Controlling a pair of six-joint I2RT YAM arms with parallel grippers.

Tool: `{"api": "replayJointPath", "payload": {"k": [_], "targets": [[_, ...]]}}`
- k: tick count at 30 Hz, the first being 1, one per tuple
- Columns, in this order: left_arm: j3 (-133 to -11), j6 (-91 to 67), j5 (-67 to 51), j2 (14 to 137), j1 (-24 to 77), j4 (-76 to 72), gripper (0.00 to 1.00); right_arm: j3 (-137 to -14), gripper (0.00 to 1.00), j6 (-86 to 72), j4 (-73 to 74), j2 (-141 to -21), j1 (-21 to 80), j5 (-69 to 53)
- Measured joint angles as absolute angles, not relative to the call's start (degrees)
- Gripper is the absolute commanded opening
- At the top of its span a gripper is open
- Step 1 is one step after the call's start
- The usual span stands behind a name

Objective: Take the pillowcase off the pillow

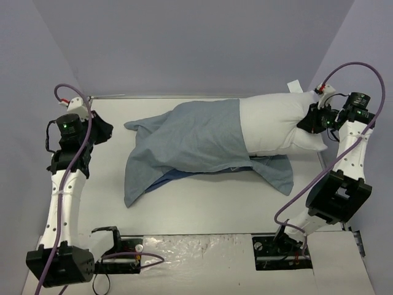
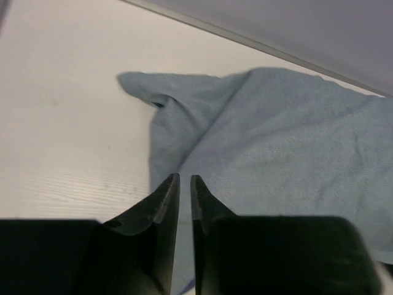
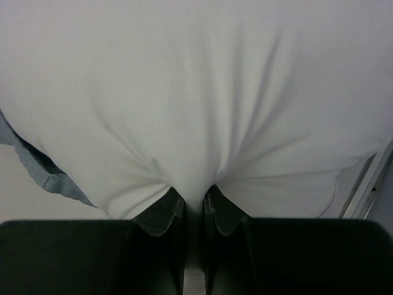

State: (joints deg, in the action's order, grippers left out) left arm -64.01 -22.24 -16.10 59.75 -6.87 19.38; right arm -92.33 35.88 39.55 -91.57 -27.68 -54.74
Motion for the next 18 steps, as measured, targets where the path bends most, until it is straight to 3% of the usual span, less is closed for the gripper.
{"api": "replayJointPath", "payload": {"k": [1,2,3,5,6,8,11,14,18], "targets": [[-62.96,-23.20,-17.98,60.29,-6.79,19.05,0.28,-90.54,0.13,36.73,39.42,-91.90,-27.49,-52.51],[-61.89,-24.16,-19.53,61.12,-5.74,18.76,0.53,-88.27,0.18,37.95,39.18,-92.33,-27.05,-50.04],[-60.99,-24.25,-20.71,61.95,-3.81,18.65,0.65,-86.61,0.31,39.07,39.13,-92.49,-26.46,-48.18],[-59.70,-24.47,-20.47,63.35,3.40,19.40,0.85,-83.61,0.45,41.25,39.46,-92.51,-24.49,-44.34],[-59.27,-24.01,-20.18,63.77,8.05,19.79,0.89,-82.85,0.58,42.46,39.66,-92.36,-23.16,-42.87],[-58.85,-23.31,-19.07,63.86,16.93,20.73,0.96,-82.61,0.72,44.77,39.97,-91.72,-20.53,-40.93],[-57.52,-21.89,-15.99,61.76,26.81,21.37,0.97,-82.85,0.85,48.66,40.14,-89.25,-18.26,-40.36],[-55.90,-21.19,-10.24,58.52,33.01,22.59,0.97,-85.27,0.93,58.02,42.54,-86.54,-17.89,-42.48],[-54.35,-21.63,-4.25,55.55,37.60,23.38,0.97,-85.54,0.93,73.87,48.88,-81.97,-12.47,-42.54]]}}
